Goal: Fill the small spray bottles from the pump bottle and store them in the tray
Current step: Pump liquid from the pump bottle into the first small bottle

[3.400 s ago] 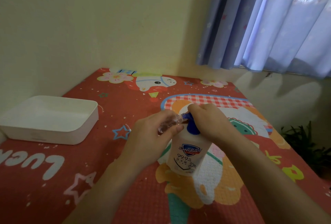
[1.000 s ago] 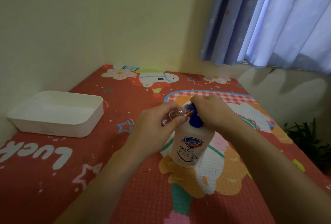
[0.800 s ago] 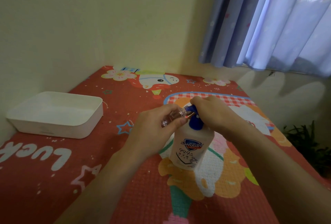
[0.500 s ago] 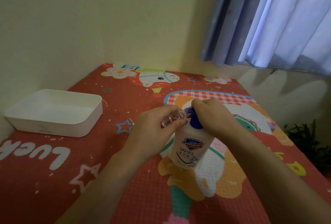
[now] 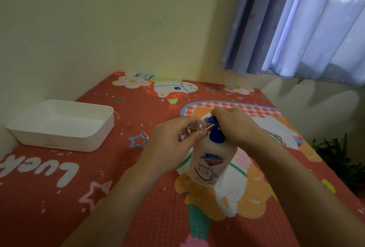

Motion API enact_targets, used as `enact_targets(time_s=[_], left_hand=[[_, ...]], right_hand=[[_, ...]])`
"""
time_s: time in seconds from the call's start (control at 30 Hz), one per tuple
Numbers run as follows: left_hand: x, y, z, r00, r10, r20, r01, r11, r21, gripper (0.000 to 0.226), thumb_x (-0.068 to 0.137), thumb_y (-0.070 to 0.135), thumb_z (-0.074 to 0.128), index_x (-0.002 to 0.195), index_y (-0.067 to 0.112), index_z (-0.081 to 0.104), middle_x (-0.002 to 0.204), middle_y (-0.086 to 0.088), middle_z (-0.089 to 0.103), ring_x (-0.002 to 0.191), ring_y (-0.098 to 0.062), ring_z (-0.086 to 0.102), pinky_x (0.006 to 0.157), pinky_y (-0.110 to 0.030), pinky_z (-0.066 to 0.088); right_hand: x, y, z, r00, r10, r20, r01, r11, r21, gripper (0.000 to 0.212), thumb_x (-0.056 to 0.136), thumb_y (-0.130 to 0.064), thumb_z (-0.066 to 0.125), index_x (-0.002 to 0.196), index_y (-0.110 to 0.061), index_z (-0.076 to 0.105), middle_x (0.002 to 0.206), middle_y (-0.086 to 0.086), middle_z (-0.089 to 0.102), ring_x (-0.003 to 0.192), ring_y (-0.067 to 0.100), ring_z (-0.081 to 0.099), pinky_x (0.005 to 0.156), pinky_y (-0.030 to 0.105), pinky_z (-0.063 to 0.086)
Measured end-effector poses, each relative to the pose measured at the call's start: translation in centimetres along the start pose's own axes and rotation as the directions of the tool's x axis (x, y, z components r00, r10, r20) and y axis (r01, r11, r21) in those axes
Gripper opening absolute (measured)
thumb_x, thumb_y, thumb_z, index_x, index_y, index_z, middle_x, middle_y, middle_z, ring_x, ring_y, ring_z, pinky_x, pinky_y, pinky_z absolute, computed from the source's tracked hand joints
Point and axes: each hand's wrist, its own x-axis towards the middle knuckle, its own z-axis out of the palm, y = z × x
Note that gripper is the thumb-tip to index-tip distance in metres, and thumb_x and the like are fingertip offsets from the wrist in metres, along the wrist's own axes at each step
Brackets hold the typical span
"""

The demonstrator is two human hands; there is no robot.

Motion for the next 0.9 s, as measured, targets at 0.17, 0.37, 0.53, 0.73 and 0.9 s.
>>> enact_targets(time_s=[0.17, 0.37, 0.53, 0.73, 0.9], left_hand=[[0.1, 0.1, -0.2, 1.0, 0.008, -0.013, -0.007, 1.0, 0.014, 0.015, 0.092, 0.039, 0.066, 0.104, 0.031, 0.069, 0.093, 0.015, 0.071, 0.085, -0.005, 0.065, 0.073, -0.036, 0.053], [-0.1, 0.1, -0.1, 1.0, -0.006, -0.012, 0.006, 1.0, -0.012, 0.018, 0.091, 0.039, 0.067, 0.107, 0.031, 0.07, 0.091, 0.016, 0.07, 0.084, -0.001, 0.064, 0.07, -0.023, 0.05], [-0.1, -0.3, 0.2, 0.999, -0.028, -0.016, 0.027, 0.999, -0.035, 0.016, 0.09, 0.036, 0.069, 0.104, 0.029, 0.07, 0.093, 0.015, 0.071, 0.087, -0.003, 0.066, 0.075, -0.031, 0.053], [-0.4, -0.5, 0.5, 0.999, -0.036, -0.029, 0.035, 0.999, -0.035, 0.012, 0.09, 0.033, 0.069, 0.101, 0.028, 0.069, 0.091, 0.015, 0.069, 0.085, -0.007, 0.064, 0.072, -0.03, 0.05], [-0.5, -0.3, 0.4, 0.999, -0.035, -0.018, 0.034, 0.999, -0.03, 0.013, 0.091, 0.035, 0.068, 0.102, 0.029, 0.068, 0.091, 0.015, 0.07, 0.085, -0.006, 0.064, 0.072, -0.027, 0.049]], right_hand=[[0.2, 0.1, -0.5, 0.994, -0.106, 0.036, 0.112, 0.966, -0.232, 0.01, 0.098, -0.017, 0.042, 0.088, -0.016, 0.039, 0.086, 0.007, 0.051, 0.074, 0.019, 0.045, 0.068, 0.027, 0.037], [0.4, 0.3, -0.1, 0.991, -0.129, 0.032, 0.133, 0.946, -0.294, 0.01, 0.098, -0.017, 0.043, 0.102, -0.01, 0.048, 0.101, 0.011, 0.061, 0.077, 0.018, 0.045, 0.07, 0.028, 0.039], [0.2, 0.4, 0.6, 0.993, -0.122, -0.008, 0.115, 0.956, -0.271, 0.009, 0.097, -0.017, 0.044, 0.089, -0.014, 0.041, 0.085, 0.006, 0.051, 0.073, 0.018, 0.046, 0.065, 0.027, 0.039], [0.4, 0.5, 1.1, 0.997, -0.06, -0.041, 0.056, 0.995, -0.087, 0.019, 0.098, -0.016, 0.037, 0.082, -0.011, 0.047, 0.08, 0.011, 0.055, 0.062, 0.015, 0.041, 0.06, 0.029, 0.039], [-0.1, 0.0, 0.9, 0.998, 0.048, -0.051, -0.039, 0.987, 0.155, 0.027, 0.098, -0.015, 0.031, 0.076, -0.01, 0.045, 0.078, 0.015, 0.052, 0.072, 0.025, 0.044, 0.068, 0.035, 0.037]])
